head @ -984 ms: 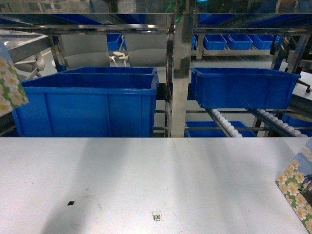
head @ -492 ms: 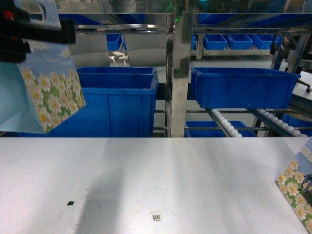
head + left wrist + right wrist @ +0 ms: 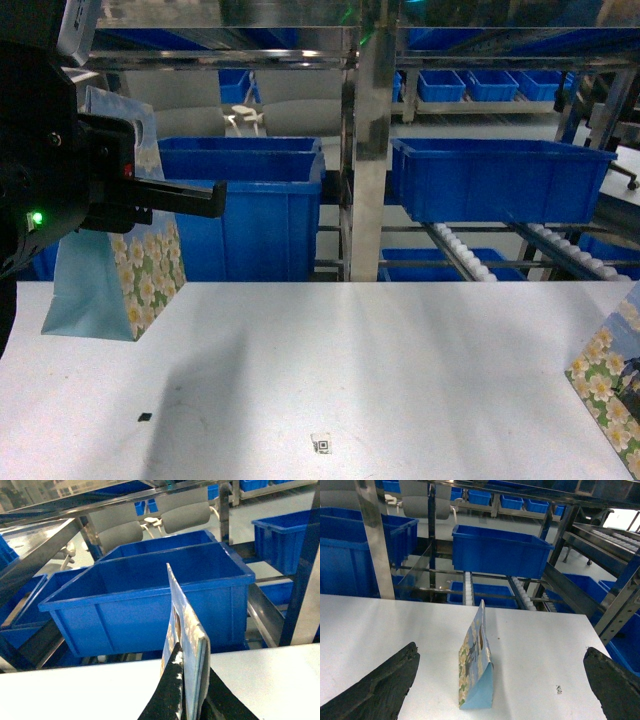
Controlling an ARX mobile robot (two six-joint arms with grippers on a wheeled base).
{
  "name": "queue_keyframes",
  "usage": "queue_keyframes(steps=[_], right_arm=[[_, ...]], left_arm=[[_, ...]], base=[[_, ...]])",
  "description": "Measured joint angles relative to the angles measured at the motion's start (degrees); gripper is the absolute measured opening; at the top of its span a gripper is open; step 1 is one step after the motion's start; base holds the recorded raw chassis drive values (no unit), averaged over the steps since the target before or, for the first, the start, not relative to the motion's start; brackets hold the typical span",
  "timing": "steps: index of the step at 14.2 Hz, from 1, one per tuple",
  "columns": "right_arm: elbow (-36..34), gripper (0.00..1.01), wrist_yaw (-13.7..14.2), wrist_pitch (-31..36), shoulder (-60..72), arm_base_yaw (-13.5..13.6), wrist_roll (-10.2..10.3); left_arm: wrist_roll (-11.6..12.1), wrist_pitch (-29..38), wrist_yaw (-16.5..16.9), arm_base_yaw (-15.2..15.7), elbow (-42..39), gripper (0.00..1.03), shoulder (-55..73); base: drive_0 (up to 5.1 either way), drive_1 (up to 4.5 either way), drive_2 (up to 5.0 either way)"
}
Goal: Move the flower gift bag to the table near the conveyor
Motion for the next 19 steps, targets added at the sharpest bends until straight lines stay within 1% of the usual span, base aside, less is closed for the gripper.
queue_keyframes(steps=[2, 6, 7, 11, 13, 16, 19], right_arm=[[0.0, 0.98, 0.0, 0.0, 0.0, 0.0, 0.0], [0.0, 0.98, 0.0, 0.0, 0.0, 0.0, 0.0], [0.0, 0.98, 0.0, 0.0, 0.0, 0.0, 0.0], [0.0, 0.98, 0.0, 0.0, 0.0, 0.0, 0.0], [0.0, 0.98, 0.0, 0.0, 0.0, 0.0, 0.0], [0.0, 0.98, 0.0, 0.0, 0.0, 0.0, 0.0], [0.0, 0.98, 0.0, 0.0, 0.0, 0.0, 0.0]], left_arm=[[0.0, 0.7, -0.2, 0.7, 0.0, 0.02, 1.1], [-0.1, 1.4, -0.5, 1.1, 0.0, 0.02, 4.0], [-0.9, 0.7, -0.4, 1.9, -0.1, 0.02, 5.2], [-1.6, 1.2, -0.2, 3.1, -0.9, 0.02, 7.5], [-3.1, 0.9, 0.2, 3.6, -1.0, 0.02, 9.1], [-4.6, 1.4, 0.4, 4.2, -1.0, 0.02, 12.3], [-4.6, 2.3, 0.5, 4.8, -0.9, 0.02, 14.2]], base=[[0.0, 0.00, 0.0], [0.0, 0.00, 0.0], [0.0, 0.00, 0.0], [0.0, 0.00, 0.0], [0.0, 0.00, 0.0], [0.0, 0.00, 0.0], [0.0, 0.00, 0.0]])
